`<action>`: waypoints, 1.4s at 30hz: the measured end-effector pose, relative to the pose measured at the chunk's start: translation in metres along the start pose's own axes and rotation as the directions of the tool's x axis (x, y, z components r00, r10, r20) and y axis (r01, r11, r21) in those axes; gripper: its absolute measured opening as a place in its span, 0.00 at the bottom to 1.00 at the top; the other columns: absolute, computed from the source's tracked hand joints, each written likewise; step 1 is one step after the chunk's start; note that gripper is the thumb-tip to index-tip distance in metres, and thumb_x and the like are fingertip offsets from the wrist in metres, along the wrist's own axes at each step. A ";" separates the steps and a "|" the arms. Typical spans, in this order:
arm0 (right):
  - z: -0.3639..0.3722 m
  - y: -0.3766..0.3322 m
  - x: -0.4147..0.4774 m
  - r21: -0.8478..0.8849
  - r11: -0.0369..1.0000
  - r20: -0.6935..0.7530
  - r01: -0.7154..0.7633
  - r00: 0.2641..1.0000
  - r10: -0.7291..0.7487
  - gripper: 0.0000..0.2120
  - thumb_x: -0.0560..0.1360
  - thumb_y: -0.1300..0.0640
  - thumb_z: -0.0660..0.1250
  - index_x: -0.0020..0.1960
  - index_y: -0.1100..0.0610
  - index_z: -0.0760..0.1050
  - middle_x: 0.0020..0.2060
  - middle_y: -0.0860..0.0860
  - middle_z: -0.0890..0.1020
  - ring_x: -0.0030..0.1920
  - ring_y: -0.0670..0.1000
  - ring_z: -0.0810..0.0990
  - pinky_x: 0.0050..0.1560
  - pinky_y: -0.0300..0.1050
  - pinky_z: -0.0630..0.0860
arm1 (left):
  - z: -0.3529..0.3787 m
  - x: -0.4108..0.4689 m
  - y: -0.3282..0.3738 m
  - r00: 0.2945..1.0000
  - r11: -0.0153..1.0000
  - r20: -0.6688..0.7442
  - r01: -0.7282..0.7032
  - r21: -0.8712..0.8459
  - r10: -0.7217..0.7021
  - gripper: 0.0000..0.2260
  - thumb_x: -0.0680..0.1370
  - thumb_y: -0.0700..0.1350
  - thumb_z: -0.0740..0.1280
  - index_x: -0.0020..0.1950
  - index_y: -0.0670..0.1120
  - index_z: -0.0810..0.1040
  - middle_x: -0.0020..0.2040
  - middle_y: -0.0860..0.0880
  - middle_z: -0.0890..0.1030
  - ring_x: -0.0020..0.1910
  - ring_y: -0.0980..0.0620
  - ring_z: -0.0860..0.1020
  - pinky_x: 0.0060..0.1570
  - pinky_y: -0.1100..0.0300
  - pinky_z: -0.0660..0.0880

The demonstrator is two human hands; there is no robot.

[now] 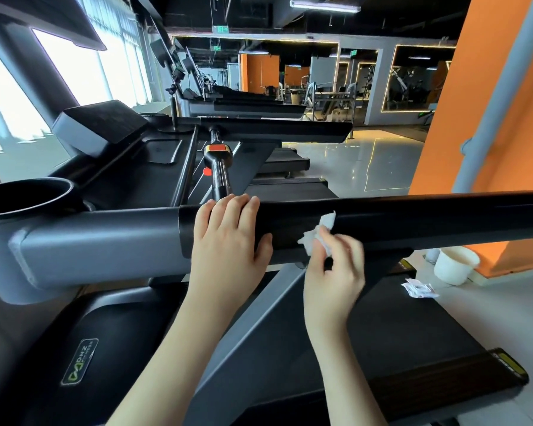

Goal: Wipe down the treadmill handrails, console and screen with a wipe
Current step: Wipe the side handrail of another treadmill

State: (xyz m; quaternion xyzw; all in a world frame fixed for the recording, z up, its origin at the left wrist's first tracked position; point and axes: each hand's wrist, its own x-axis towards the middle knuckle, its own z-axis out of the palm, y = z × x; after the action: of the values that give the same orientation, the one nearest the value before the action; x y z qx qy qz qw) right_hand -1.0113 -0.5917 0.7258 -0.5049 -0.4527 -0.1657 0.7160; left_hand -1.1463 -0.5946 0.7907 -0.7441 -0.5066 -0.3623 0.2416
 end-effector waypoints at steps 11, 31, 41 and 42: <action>0.008 -0.006 0.026 -0.031 0.999 -0.029 0.041 0.999 -0.042 0.11 0.73 0.74 0.67 0.51 0.64 0.83 0.45 0.59 0.78 0.42 0.59 0.75 0.51 0.29 0.66 | 0.001 -0.001 0.002 1.000 1.000 0.009 0.024 0.008 -0.024 0.23 0.74 0.52 0.59 0.62 0.38 0.77 0.58 0.43 0.79 0.60 0.42 0.76 0.66 0.47 0.62; 0.003 -0.010 0.067 -0.097 0.945 0.347 0.312 0.901 -0.262 0.19 0.71 0.62 0.57 0.51 0.53 0.83 0.41 0.46 0.81 0.46 0.51 0.69 0.42 0.46 0.68 | 0.007 0.015 0.036 0.998 0.999 0.052 0.034 0.040 -0.037 0.22 0.74 0.52 0.57 0.57 0.38 0.79 0.54 0.43 0.81 0.55 0.41 0.78 0.62 0.50 0.65; -0.021 0.018 0.031 -0.024 0.958 0.223 0.287 0.935 -0.275 0.14 0.73 0.74 0.63 0.53 0.64 0.82 0.51 0.55 0.81 0.49 0.57 0.78 0.52 0.45 0.77 | 0.017 0.015 0.048 0.994 0.994 -0.028 0.105 -0.013 -0.105 0.19 0.74 0.47 0.58 0.56 0.36 0.79 0.53 0.41 0.81 0.54 0.38 0.78 0.62 0.50 0.64; -0.021 0.020 0.029 -0.006 0.956 0.220 0.294 0.933 -0.285 0.12 0.74 0.73 0.63 0.52 0.64 0.82 0.52 0.55 0.79 0.49 0.57 0.78 0.52 0.43 0.76 | 0.018 0.014 0.048 0.994 0.994 -0.035 0.103 -0.019 -0.104 0.19 0.74 0.47 0.58 0.56 0.36 0.79 0.53 0.41 0.81 0.54 0.38 0.77 0.62 0.50 0.64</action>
State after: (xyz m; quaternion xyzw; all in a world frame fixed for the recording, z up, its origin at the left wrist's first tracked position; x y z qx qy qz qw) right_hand -0.9712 -0.5951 0.7364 -0.4614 -0.5941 -0.2223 0.6203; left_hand -1.0934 -0.5913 0.7912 -0.7122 -0.5369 -0.3922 0.2251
